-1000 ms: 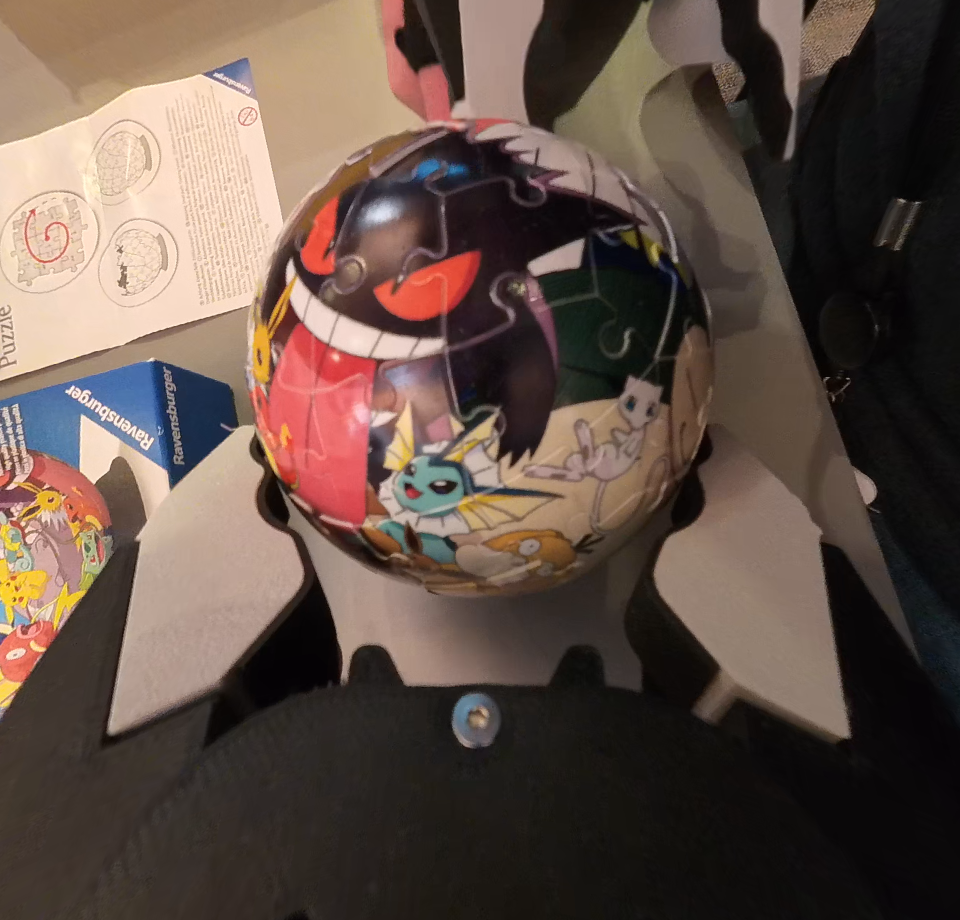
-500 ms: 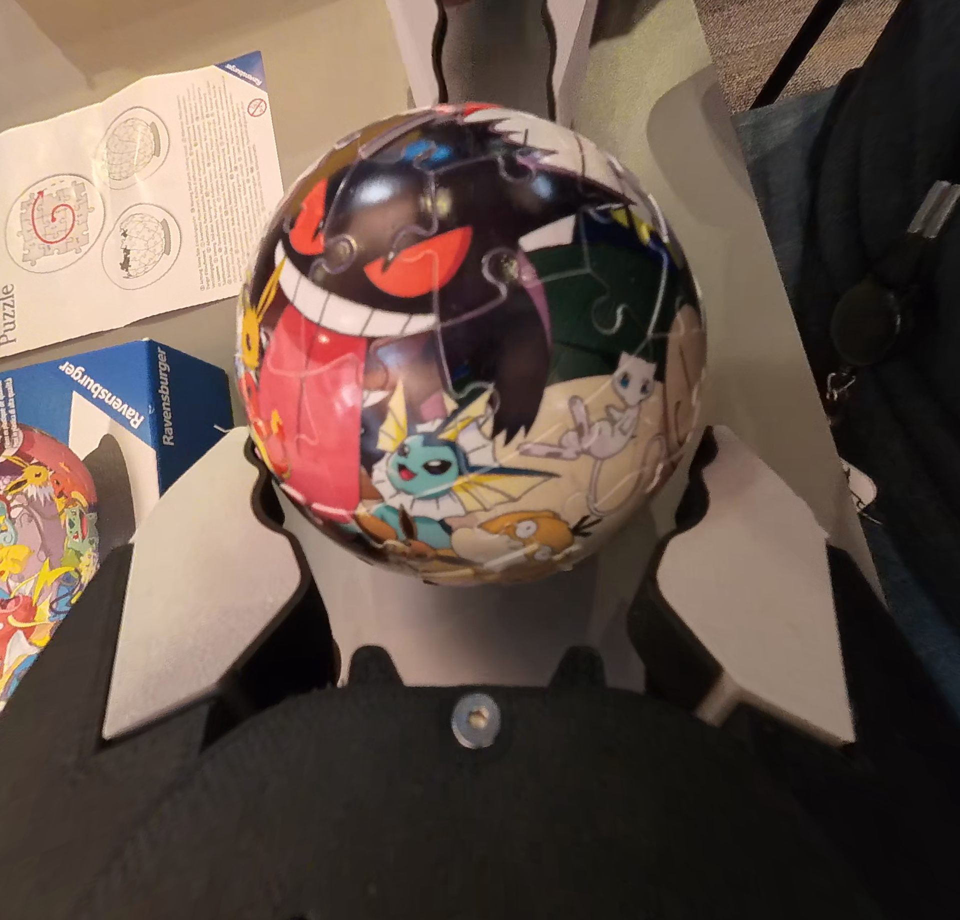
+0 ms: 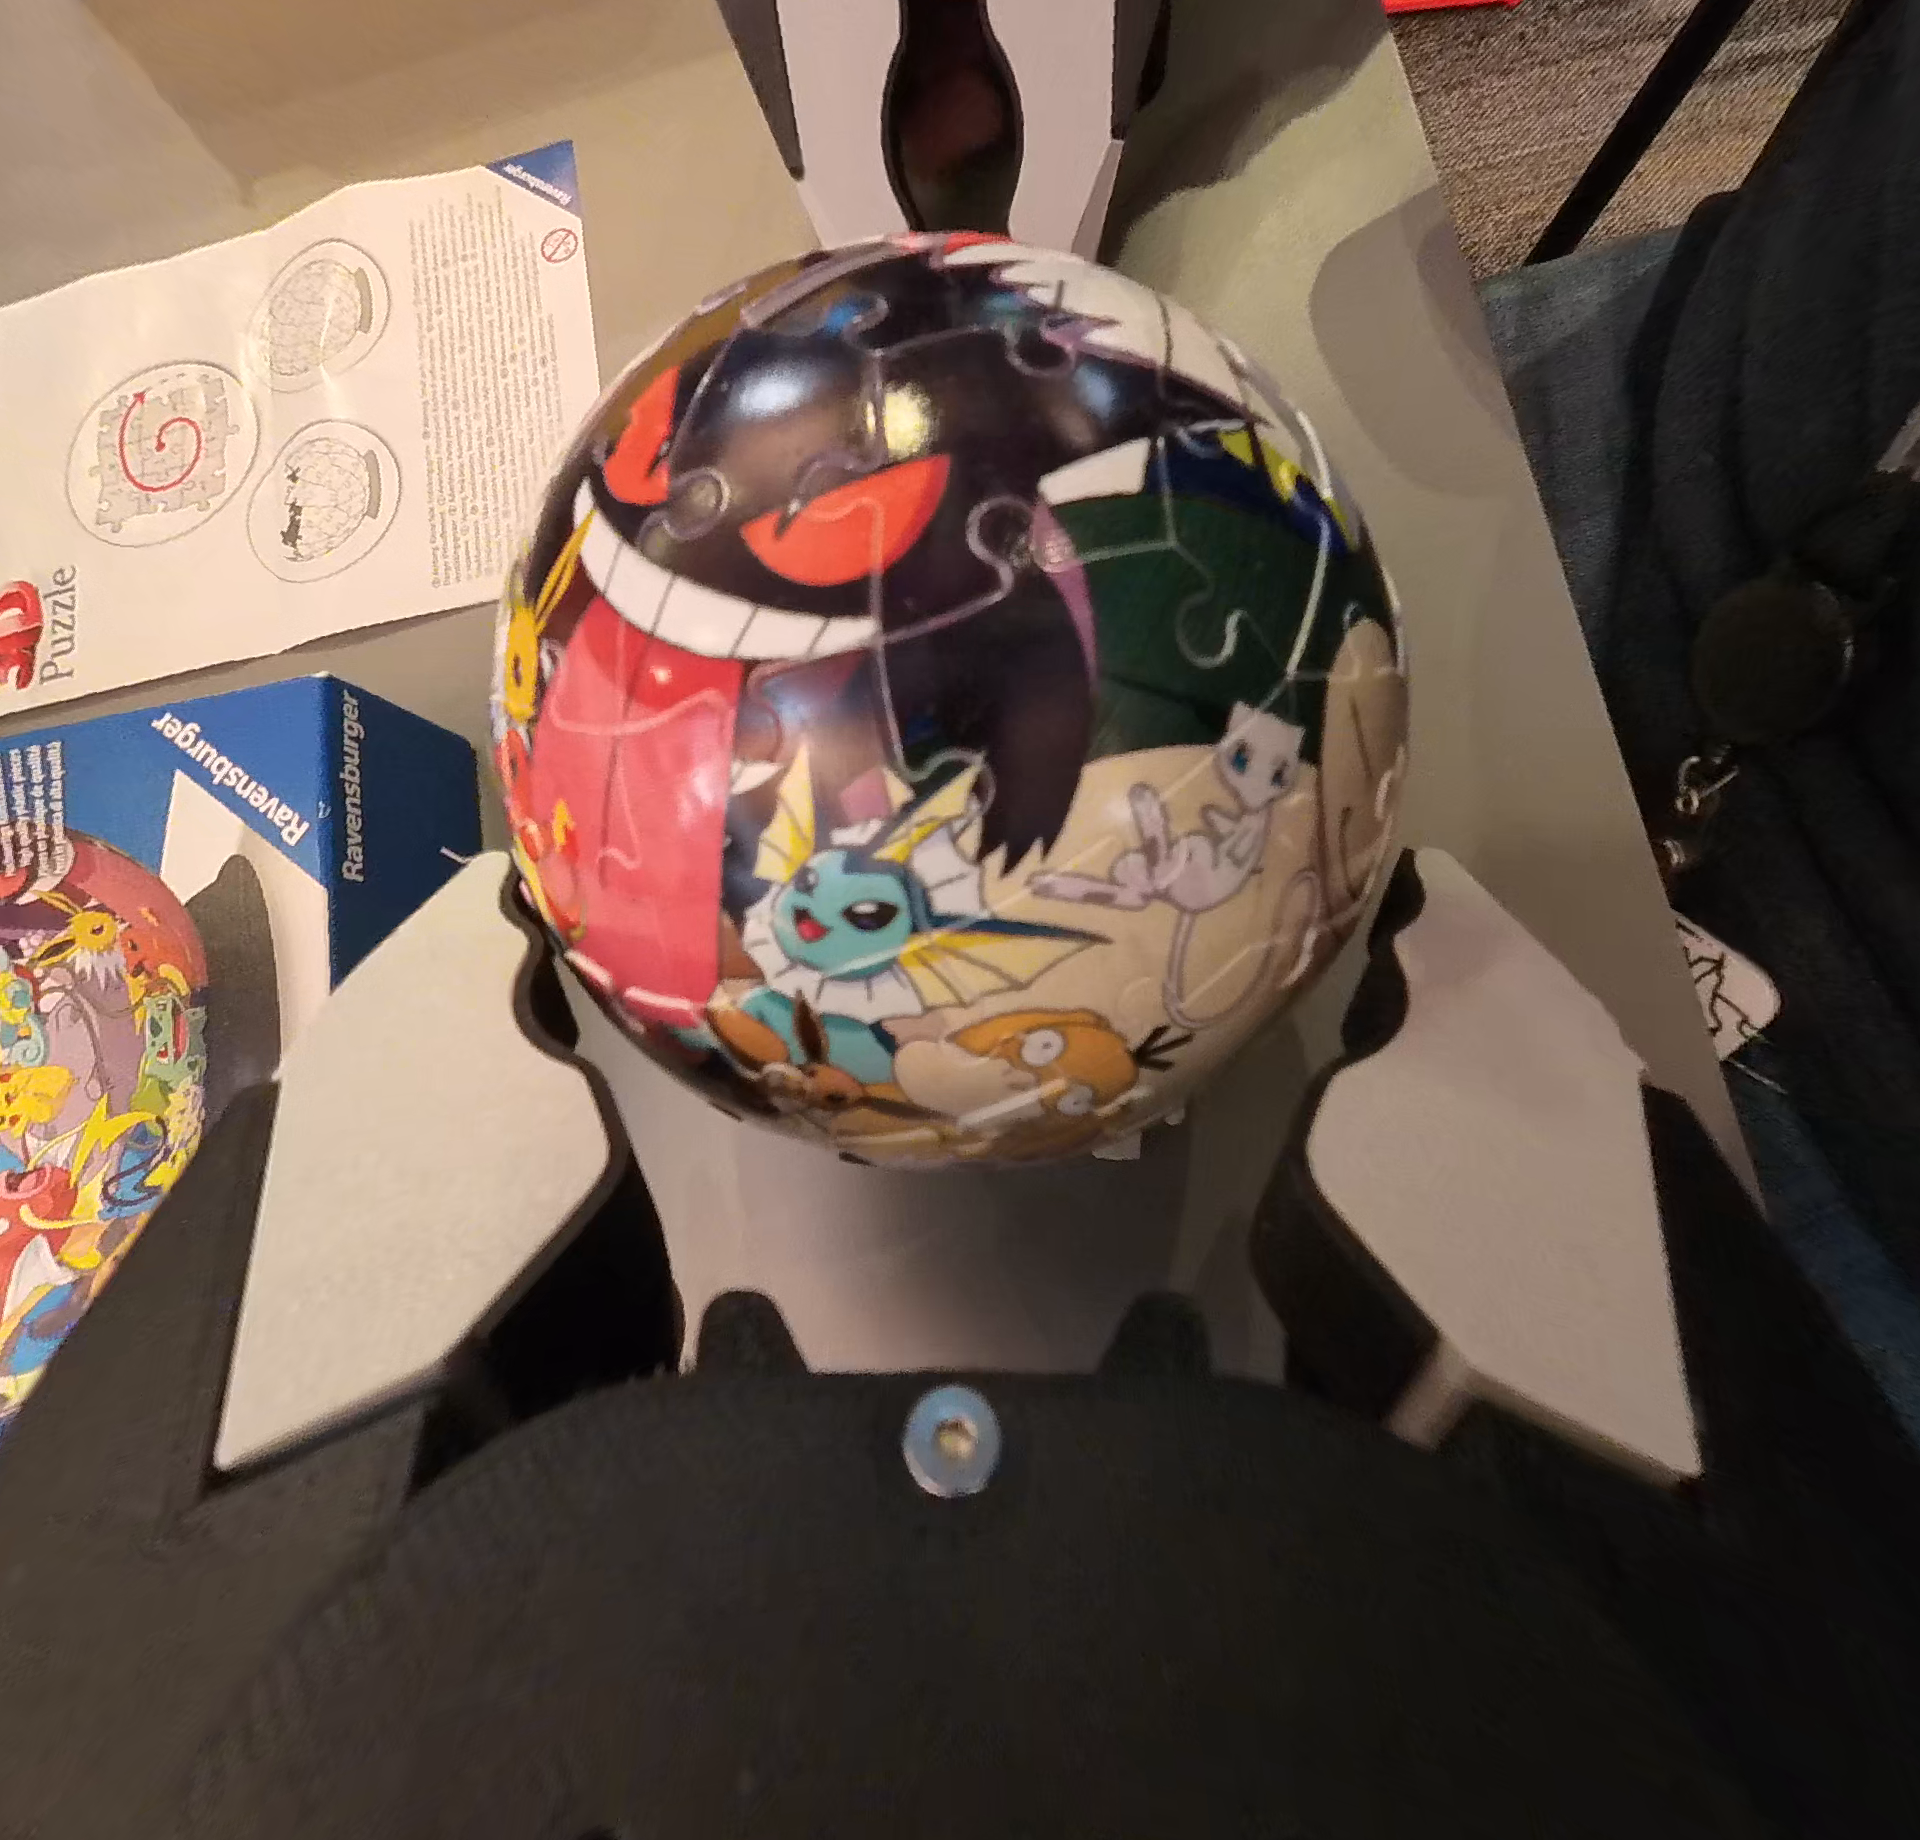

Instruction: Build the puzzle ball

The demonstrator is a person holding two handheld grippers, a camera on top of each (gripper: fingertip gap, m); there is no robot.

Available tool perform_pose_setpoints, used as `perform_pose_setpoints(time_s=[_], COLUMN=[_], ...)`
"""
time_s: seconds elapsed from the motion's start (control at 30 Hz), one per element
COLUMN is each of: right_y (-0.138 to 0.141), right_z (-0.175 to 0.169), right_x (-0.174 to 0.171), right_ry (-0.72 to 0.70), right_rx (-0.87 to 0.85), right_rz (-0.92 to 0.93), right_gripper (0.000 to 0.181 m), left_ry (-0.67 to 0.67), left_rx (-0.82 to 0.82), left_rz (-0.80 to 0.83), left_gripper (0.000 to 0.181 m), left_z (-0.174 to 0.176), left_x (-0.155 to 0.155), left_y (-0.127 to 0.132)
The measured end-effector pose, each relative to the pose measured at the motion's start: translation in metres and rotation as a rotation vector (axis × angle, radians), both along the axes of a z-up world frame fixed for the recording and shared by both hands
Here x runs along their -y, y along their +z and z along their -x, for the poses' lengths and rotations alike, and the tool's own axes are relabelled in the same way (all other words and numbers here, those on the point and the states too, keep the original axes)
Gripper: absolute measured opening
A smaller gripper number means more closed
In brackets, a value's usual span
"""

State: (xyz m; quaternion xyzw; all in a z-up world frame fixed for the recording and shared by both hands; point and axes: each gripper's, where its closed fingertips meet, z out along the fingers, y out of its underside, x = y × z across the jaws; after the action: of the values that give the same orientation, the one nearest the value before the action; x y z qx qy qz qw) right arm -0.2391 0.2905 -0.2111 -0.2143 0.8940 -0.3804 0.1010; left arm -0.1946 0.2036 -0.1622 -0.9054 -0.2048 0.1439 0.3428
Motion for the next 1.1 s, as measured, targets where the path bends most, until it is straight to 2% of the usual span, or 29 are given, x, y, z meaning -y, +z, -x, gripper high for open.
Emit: perform_pose_setpoints(time_s=[0.37, 0.47, 0.5, 0.73, 0.87, 0.93, 1.0, 1.1], right_y=[0.011, 0.013, 0.014, 0.018, 0.029, 0.032, 0.026, 0.011], right_z=[-0.029, -0.032, -0.032, -0.028, 0.001, 0.010, 0.018, 0.017], right_x=[0.016, 0.022, 0.024, 0.026, 0.026, 0.027, 0.032, 0.038], right_ry=[-0.029, -0.067, -0.081, -0.130, -0.208, -0.200, -0.172, -0.115], right_rx=[0.085, 0.090, 0.082, 0.070, 0.063, 0.046, -0.018, -0.027], right_rz=[0.037, 0.059, 0.065, 0.101, 0.130, 0.125, 0.088, -0.015], right_gripper=[0.014, 0.013, 0.000, 0.000, 0.019, 0.027, 0.029, 0.027], left_ry=[0.053, 0.057, 0.058, 0.059, 0.068, 0.071, 0.077, 0.078], left_rx=[-0.016, -0.027, -0.030, -0.042, -0.052, -0.054, -0.057, -0.058], left_rz=[-0.022, -0.015, -0.014, -0.011, -0.018, -0.021, -0.019, -0.024], left_gripper=[0.146, 0.146, 0.146, 0.146, 0.146, 0.146, 0.146, 0.146], left_z=[-0.001, -0.003, -0.002, 0.000, 0.001, 0.000, 0.000, 0.000], left_x=[0.007, 0.006, 0.006, 0.003, 0.003, 0.004, 0.005, 0.005], left_y=[0.002, 0.003, 0.004, 0.002, 0.005, 0.005, 0.005, 0.004])
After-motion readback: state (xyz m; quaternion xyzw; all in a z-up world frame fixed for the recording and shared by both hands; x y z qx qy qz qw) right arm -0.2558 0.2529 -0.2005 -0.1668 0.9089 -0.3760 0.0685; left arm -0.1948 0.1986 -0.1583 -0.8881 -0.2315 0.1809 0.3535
